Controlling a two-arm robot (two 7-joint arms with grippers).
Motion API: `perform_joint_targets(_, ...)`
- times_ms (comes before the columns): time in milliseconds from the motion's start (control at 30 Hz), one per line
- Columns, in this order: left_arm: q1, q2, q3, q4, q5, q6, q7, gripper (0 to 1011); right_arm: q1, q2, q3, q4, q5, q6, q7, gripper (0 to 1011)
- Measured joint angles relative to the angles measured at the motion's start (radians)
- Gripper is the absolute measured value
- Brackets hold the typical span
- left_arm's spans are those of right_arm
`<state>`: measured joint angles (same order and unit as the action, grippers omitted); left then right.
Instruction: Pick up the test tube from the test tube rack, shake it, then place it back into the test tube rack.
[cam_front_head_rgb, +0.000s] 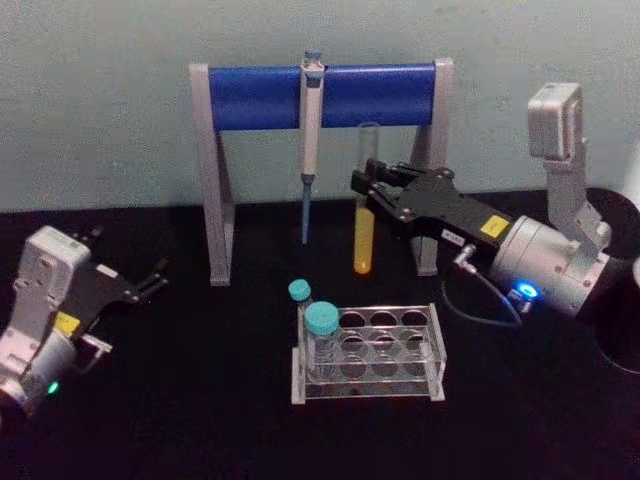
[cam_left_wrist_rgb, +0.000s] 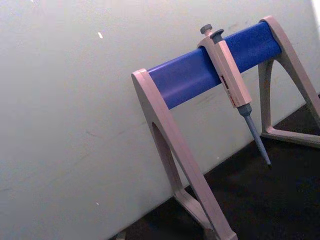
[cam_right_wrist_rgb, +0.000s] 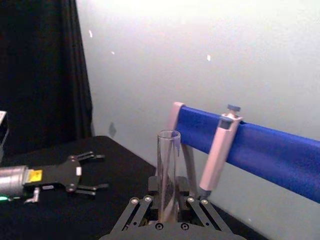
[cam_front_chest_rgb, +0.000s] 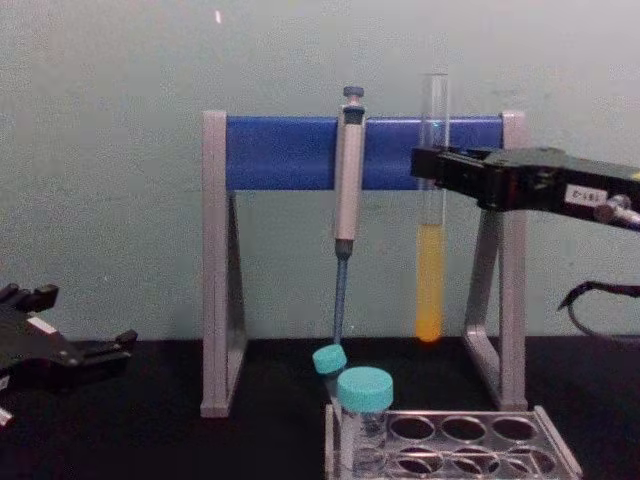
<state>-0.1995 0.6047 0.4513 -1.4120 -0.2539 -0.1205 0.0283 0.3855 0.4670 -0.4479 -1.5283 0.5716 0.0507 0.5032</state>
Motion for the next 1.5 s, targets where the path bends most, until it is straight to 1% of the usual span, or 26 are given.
perform_joint_targets(333, 0.000, 0.000, 0.000, 0.000, 0.000, 0.000, 0.000, 1001, -0.022, 0.016, 0.024, -0.011, -0.001, 0.004, -0.017, 221)
perform_joint_targets(867, 0.000, 0.000, 0.000, 0.000, 0.000, 0.000, 0.000, 1001, -0.036, 0.022, 0.034, -0.026, -0.003, 0.005, -0.012, 221)
perform_joint_targets(1000, 0.000, 0.000, 0.000, 0.000, 0.000, 0.000, 0.000, 1001, -0.051, 0.032, 0.035, -0.045, 0.006, -0.003, 0.006, 222)
perform_joint_targets(1167, 0.000, 0.000, 0.000, 0.000, 0.000, 0.000, 0.000, 1002, -0.090, 0.056, 0.034, -0.085, 0.031, -0.021, 0.045, 221)
perform_joint_targets(1367, 0.000, 0.000, 0.000, 0.000, 0.000, 0.000, 0.000, 1001, -0.149, 0.084, 0.029, -0.115, 0.057, -0.067, 0.085, 222)
perform_joint_targets(1400, 0.000, 0.000, 0.000, 0.000, 0.000, 0.000, 0.000, 1001, -0.149, 0.084, 0.029, -0.115, 0.057, -0.067, 0.085, 221)
perform_joint_targets(1500, 0.000, 0.000, 0.000, 0.000, 0.000, 0.000, 0.000, 1001, -0.170, 0.089, 0.026, -0.116, 0.064, -0.100, 0.103, 222)
